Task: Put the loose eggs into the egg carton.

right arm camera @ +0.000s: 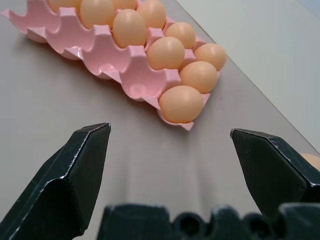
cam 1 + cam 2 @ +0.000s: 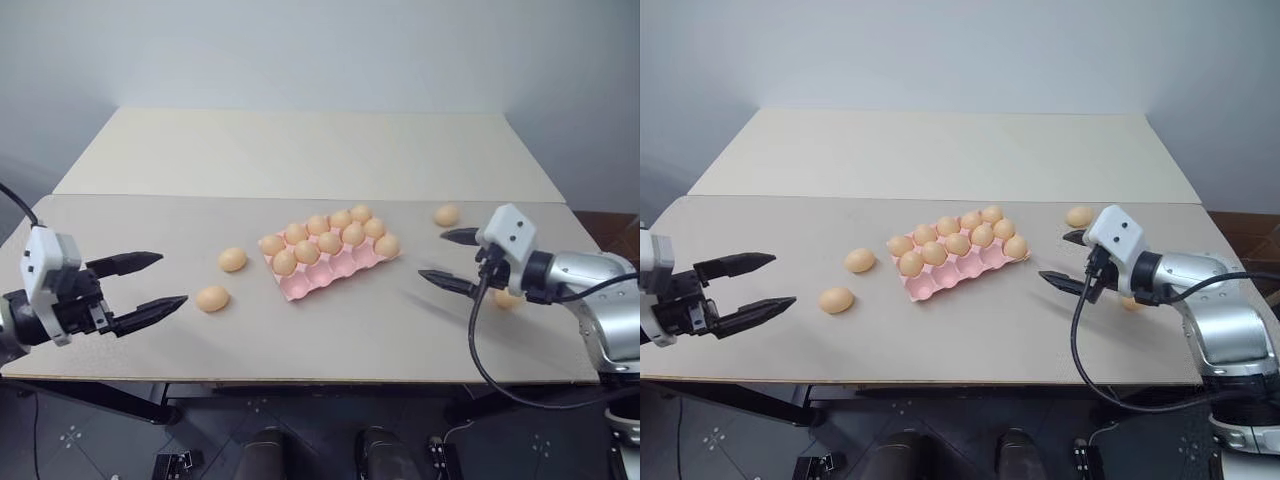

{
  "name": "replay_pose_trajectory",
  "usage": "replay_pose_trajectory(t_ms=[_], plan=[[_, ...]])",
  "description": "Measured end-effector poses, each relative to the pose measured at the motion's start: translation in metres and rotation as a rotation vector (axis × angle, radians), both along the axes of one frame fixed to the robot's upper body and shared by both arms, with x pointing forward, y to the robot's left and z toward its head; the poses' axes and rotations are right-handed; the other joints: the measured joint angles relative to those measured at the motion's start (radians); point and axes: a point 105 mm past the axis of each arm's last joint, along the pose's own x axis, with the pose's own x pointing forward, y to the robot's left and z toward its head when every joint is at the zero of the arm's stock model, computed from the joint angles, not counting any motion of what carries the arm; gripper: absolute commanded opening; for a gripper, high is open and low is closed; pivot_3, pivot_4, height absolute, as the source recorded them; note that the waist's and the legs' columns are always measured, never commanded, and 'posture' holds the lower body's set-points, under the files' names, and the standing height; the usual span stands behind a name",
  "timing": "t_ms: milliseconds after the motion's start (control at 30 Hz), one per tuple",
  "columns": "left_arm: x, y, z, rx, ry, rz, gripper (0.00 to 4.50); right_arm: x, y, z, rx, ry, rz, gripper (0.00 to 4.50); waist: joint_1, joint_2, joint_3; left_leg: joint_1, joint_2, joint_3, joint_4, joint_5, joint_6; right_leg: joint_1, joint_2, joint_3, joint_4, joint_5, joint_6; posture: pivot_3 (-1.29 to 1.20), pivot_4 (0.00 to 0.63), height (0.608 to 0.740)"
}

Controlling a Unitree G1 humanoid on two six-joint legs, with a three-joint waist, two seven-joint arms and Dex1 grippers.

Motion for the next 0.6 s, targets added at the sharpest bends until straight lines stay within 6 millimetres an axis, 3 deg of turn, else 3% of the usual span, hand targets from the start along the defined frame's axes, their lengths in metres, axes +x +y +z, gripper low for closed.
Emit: replay_pose_trajectory(t_ms=[100,267,433,600], plan=[[0.001,-0.001,0.0,-0.002,0.0,-0.007,4.47,-0.005,-0.012,0.008,-0.019,-0.025,-0.036,4.5,0.003,0.0,0.0,0.0,0.0,0.002,0.0,0.0,0.0,0.0,0.0,0.0,-0.001,0.0,0.0,0.0,0.15,0.74],[0.003,-0.008,-0.003,-0.013,0.005,-0.036,4.47,-0.009,-0.018,0.0,-0.034,0.01,-0.058,4.5,0.006,0.0,0.0,0.0,0.001,0.005,0.0,0.0,0.0,0.0,0.0,0.001,0.0,0.0,0.0,0.0,0.15,0.74],[0.01,-0.022,-0.001,-0.017,-0.001,-0.097,4.47,-0.011,-0.042,0.016,-0.087,-0.022,-0.154,4.5,0.009,0.0,0.0,0.0,0.0,0.006,0.0,0.0,0.0,0.0,0.0,0.001,-0.001,0.0,0.0,0.0,0.15,0.74],[0.01,-0.034,-0.006,-0.017,0.026,-0.166,4.47,-0.005,-0.072,0.0,-0.159,0.064,-0.35,4.5,0.006,0.0,0.0,0.0,0.001,0.008,0.0,0.0,0.0,0.0,0.0,0.003,-0.001,0.0,0.0,0.0,0.15,0.74]])
